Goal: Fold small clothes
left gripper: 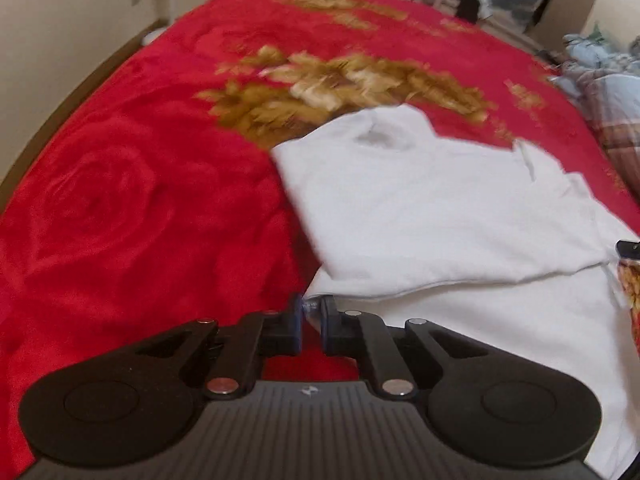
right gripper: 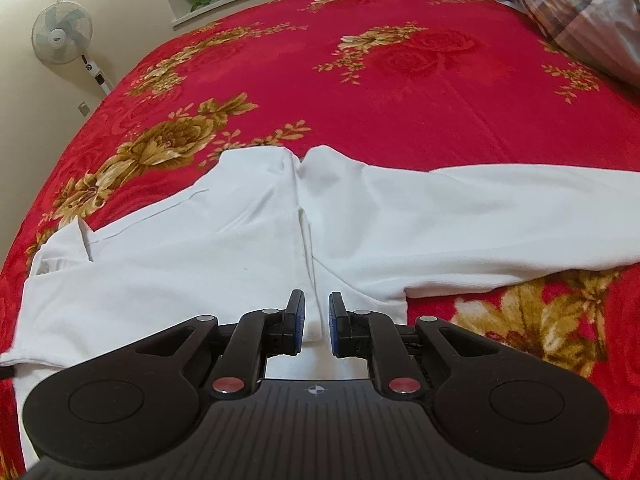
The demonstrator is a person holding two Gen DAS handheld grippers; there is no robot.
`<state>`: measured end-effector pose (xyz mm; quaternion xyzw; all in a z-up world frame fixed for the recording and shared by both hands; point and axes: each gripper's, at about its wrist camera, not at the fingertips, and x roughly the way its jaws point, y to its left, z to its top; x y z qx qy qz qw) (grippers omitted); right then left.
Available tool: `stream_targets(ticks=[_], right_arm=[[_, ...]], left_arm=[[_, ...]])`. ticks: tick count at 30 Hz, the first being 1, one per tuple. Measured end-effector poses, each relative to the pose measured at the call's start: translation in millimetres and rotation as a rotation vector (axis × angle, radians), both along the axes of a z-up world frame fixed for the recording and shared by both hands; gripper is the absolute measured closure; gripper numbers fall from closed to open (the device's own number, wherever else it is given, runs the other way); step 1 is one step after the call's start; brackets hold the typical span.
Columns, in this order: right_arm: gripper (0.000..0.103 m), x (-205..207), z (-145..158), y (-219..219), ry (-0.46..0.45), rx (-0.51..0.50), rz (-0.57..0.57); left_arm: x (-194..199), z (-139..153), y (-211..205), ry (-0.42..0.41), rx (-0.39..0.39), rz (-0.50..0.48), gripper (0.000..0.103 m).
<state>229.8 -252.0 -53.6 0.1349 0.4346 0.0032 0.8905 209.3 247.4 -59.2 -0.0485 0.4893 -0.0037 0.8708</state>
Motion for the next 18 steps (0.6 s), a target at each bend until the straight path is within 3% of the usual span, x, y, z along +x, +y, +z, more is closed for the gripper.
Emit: stream_targets(ticks=[1,3,4,5,7,10,12,15,18], right_arm=[[0.09,0,-1,1,0.002,-0.001,0.003],[0.09,1,-3,2,0.008,-0.005,0.009],[0.09,2,-4,2,0.012,-0.008,0.009],[0.09,3,-5,3,0.018,-0.013,0.007],[0.09,4,-8,5,0.024,-0.015,0.005],[0.09,4,-9,5,0.02,-0.006,0.006],[0.09,5,-12,5,0.021,-0.004,0.004],[0.09,7,-21,4,0.047,-0.025,-0.015],[0.09,7,-27,-3,0.078,-0.031,-0.051]], left_arm=[[-1,-3,-4,0.04,0.058,0.019,0.102],[-4,-8,-9,0.101,0.188,0.029,0.101],[-5,-3,-8,0.083,0.18,0.035,0.101],[-8,8,-5,0.021,0.123,0.048,0.101],[-13,31,1,-0.122,-0.06,0.043,0.098],[-9,34,1,-0.166,-0.219,0.02,0.097],[2,19,-4,-0.105,-0.205,0.002,0.097],[20,-19,-9,0.075,-0.063,0.006,0.099],[16,-5,-9,0.022,-0.1,0.038,0.096]])
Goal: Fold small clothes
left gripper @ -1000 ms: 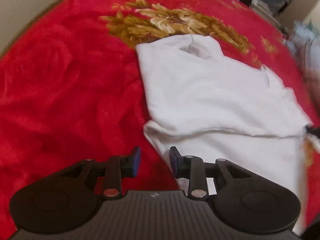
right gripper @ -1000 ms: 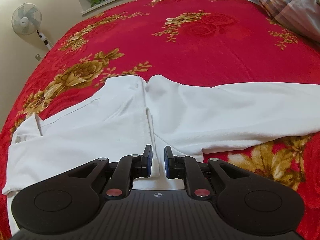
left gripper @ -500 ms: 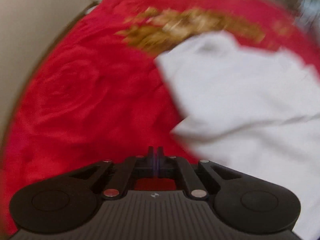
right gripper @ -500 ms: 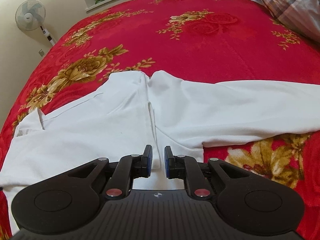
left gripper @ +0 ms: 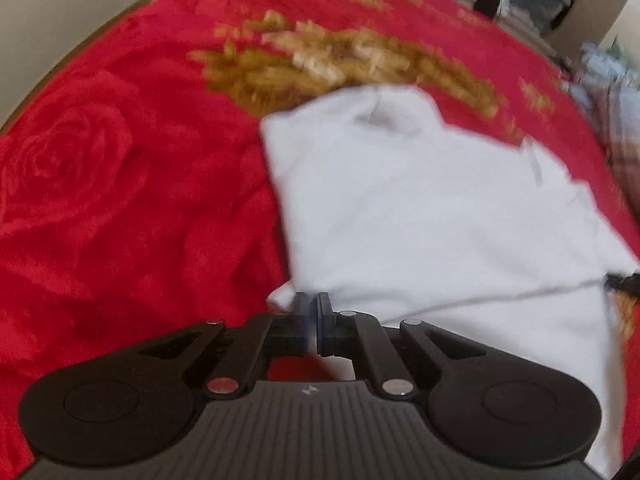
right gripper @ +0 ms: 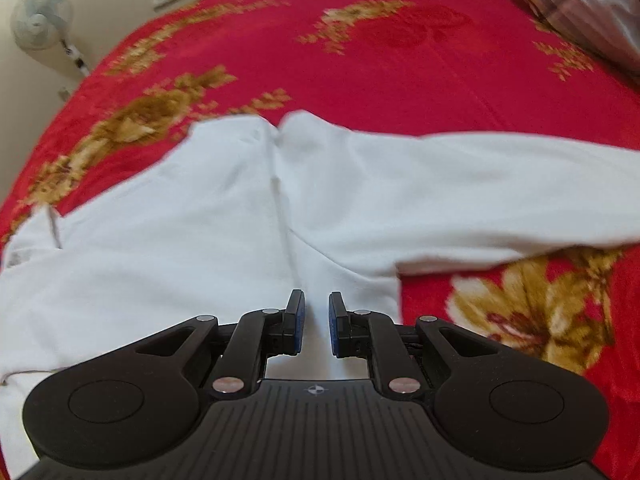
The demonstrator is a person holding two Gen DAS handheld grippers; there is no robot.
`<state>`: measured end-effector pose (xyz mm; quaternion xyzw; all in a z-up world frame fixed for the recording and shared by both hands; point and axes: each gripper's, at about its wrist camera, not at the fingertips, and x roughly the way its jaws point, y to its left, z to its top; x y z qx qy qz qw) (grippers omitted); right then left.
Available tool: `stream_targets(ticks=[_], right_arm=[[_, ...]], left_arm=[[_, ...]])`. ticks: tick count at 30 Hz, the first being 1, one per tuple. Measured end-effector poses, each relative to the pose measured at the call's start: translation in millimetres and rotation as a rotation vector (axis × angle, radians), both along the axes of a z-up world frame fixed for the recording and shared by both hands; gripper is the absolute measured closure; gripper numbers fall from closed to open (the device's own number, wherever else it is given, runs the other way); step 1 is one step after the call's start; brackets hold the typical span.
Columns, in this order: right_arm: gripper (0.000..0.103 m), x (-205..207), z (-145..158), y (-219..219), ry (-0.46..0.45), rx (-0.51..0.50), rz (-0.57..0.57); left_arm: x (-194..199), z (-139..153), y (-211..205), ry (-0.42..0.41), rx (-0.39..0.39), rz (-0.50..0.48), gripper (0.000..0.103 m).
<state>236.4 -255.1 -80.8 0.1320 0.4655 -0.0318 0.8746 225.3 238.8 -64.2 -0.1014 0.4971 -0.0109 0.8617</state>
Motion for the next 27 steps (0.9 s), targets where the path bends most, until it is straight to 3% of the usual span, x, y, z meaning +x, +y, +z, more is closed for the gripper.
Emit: stream_targets(ticks=[3,6,7,9,12,15,17,20,23,25,26,27], right_arm=[[0.09,-6,8,-6,-0.056,0.066,0.007],[0.09,-10,13,-5,-0.108,0.075,0.044],[0.087,-9,11,-4,-0.099,0.071,0.05],[0.087,-5,3,-4,-0.046,0.056,0.04],[0.087,-8,6,-9,-0.032,0.063,0.005],[0.086,-18,30,-14,-0.118,0.06,0.027],[0.086,-28,47,-19,-0.185,0.011,0.048],[0.086,-44,60,-32,-0.234,-0.024,0.052],[0.085,-56,63,-52,-0.241,-0.007,0.045],[0.084,-62,63,-64,-0.235,0.003,0.032],[0.084,-65,64,-70,-0.234,0.017,0.028],[0.084,-68,65,-74,-0.234,0.03,0.028]], left_arm=[[-8,14,-8,-0.079,-0.014,-0.005,0.096],[0,0,-13,-0.015,0.019,-0.01,0.094],[0,-9,-16,0.028,0.047,-0.024,0.095],[0,-6,-26,0.018,0.084,-0.036,0.094],[-19,27,-43,-0.113,0.159,-0.087,0.085],[-49,67,-56,-0.262,0.221,-0.123,0.064],[-68,90,-60,-0.334,0.249,-0.118,0.062],[-98,109,-60,-0.397,0.228,-0.111,0.059],[-124,100,-56,-0.454,0.2,-0.076,0.057],[-122,88,-51,-0.364,0.148,-0.038,0.06],[-121,90,-48,-0.357,0.106,-0.02,0.06],[-122,93,-46,-0.405,0.065,-0.01,0.06]])
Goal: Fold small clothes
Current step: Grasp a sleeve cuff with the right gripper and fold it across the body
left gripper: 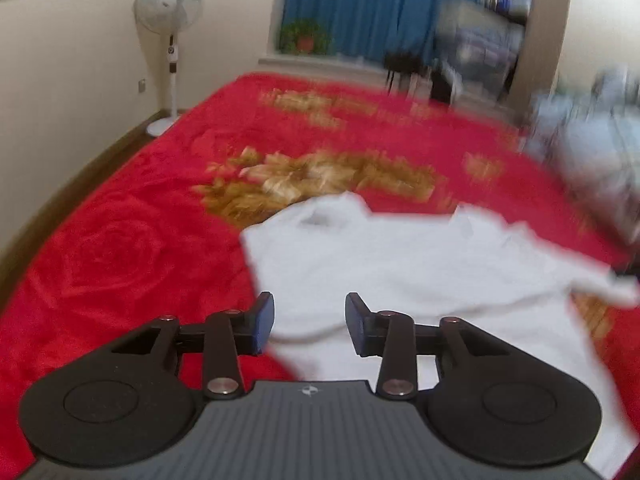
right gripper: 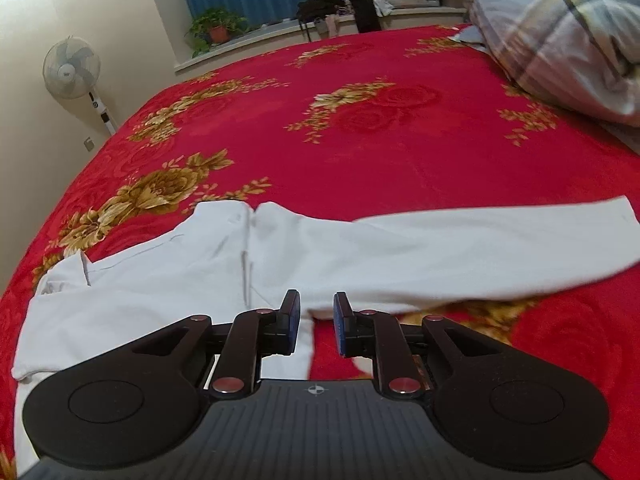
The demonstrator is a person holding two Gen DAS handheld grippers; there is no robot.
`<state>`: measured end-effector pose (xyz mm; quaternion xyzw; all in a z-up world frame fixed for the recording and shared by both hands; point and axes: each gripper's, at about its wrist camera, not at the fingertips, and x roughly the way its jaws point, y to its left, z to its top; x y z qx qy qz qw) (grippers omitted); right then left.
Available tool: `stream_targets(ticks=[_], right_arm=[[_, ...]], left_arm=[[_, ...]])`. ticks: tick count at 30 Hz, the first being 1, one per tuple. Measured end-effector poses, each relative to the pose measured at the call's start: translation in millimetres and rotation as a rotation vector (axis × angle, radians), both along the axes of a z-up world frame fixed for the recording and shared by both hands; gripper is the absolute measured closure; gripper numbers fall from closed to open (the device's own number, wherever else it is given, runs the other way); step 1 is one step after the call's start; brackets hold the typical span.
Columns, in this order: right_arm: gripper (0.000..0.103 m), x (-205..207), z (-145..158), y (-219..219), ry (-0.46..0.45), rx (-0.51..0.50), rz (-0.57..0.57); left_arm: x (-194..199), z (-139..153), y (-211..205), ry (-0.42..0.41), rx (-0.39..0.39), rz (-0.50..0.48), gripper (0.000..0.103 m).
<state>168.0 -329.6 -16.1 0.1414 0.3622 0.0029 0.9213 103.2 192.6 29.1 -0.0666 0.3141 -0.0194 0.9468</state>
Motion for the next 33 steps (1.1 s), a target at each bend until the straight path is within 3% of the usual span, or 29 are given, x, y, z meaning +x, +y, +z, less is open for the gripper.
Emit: stream_targets(ticks=[3,8,18,21,27,33], right_arm=[[0.084,-9,3,-19,-0.016,0.046,0.005],[0.081,-16,4,-75,-0.042,0.108,-0.031],[0.081,-8,-57,-202,0.049,0.236,-0.348],[0.081,-3,-74,-224,0.066,0.327,-0.407],[0.081,6,-101,-250,0.116,0.397,-0.514],[0.081,8,-107,-261,0.093,0.438,-0.608]], left_arm=[[1,5,-7,-0.075,0.05,0.012,0.06],[15,-5,-7,0.023,0.041,0.041,0.06],[33,-19,-3,0.049,0.068,0.037,0.057],[38,-23,-2,0.059,0.066,0.046,0.057],[45,-28,-5,0.07,0.084,0.043,0.057],[49,-30,-5,0.073,0.09,0.04,0.057]])
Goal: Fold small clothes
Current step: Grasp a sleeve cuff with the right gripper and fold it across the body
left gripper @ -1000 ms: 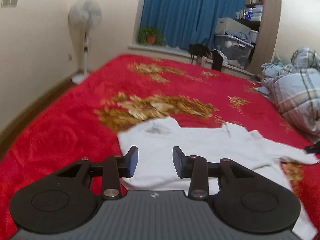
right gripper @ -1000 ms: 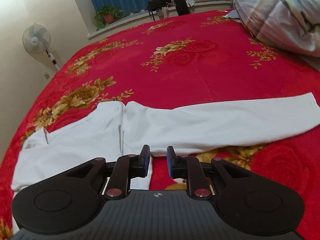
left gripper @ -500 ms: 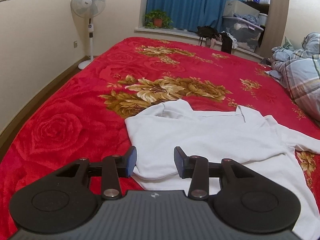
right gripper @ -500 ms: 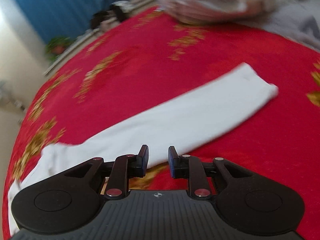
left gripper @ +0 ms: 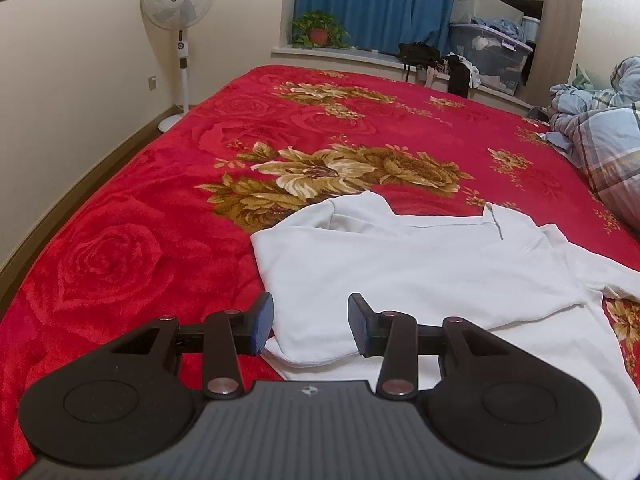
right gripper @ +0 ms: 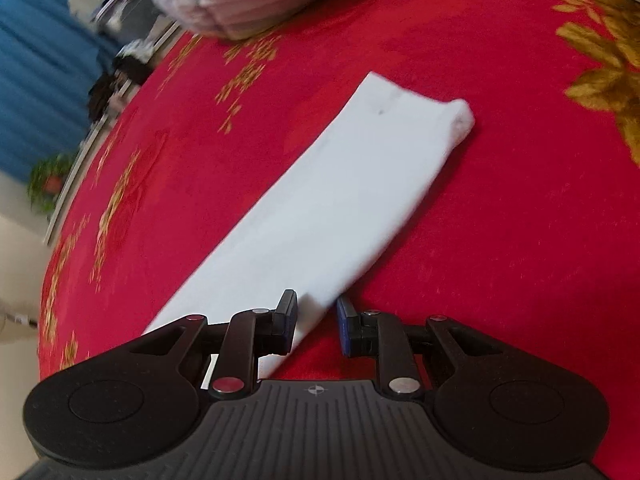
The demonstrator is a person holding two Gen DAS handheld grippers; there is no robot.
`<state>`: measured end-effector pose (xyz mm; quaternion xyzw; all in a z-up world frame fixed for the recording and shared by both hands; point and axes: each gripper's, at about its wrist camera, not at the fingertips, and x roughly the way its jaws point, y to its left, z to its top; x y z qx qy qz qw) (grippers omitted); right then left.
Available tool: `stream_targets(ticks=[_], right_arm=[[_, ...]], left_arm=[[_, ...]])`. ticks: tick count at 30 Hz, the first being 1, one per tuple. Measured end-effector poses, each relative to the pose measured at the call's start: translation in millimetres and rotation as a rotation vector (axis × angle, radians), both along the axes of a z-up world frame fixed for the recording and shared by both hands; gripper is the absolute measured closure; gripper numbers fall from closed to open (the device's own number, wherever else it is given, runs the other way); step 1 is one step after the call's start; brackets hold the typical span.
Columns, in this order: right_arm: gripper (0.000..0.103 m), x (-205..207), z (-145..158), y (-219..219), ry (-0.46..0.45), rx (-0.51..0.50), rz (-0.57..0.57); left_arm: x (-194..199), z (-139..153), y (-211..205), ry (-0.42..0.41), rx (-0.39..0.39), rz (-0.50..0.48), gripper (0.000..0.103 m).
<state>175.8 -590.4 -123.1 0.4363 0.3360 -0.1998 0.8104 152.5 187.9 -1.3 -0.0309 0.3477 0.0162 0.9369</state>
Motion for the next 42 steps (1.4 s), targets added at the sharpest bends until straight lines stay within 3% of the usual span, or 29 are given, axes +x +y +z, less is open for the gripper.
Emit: stream_targets(ticks=[7,12,17,21,26,28,30,33,36,39,42], right_arm=[[0.081,6,4,1,0.021,-0.062,-0.076],[0.093,13,19,12,0.017,-0.186,-0.086],[0.099,25,49,42,-0.061,-0.341,-0.033],[0.099,38,88,96,-0.187,-0.468,0.095],[0.099,37,152,228,-0.45,-0.598,0.397],[0.099,29,170,296,-0.558,-0.615,0.562],[0.097,22,174,360,-0.622,-0.543,0.747],[0.097,18,149,433,-0.555,-0.339,1.007],[0.097,8,118,471,-0.384,-0.311,1.154],[0.097,-6,115,464,-0.3,-0.354,1.176],[0.094,-18,132,435,-0.259,-0.377,1.103]], left_arm=[[2,-1,1,0.001,0.002,-0.005,0.057],[2,0,4,-0.01,-0.006,-0.006,0.057],[-1,2,10,-0.023,-0.011,-0.005,0.057],[-3,3,18,-0.027,-0.014,0.013,0.057],[-3,6,28,-0.026,-0.053,0.045,0.057],[-4,8,30,-0.029,-0.078,0.052,0.057],[-5,10,31,-0.031,-0.096,0.054,0.057],[-7,11,30,-0.027,-0.104,0.05,0.057],[-9,13,31,-0.026,-0.123,0.045,0.057],[-10,15,30,-0.026,-0.151,0.031,0.058],[-2,12,29,-0.004,-0.191,0.004,0.063]])
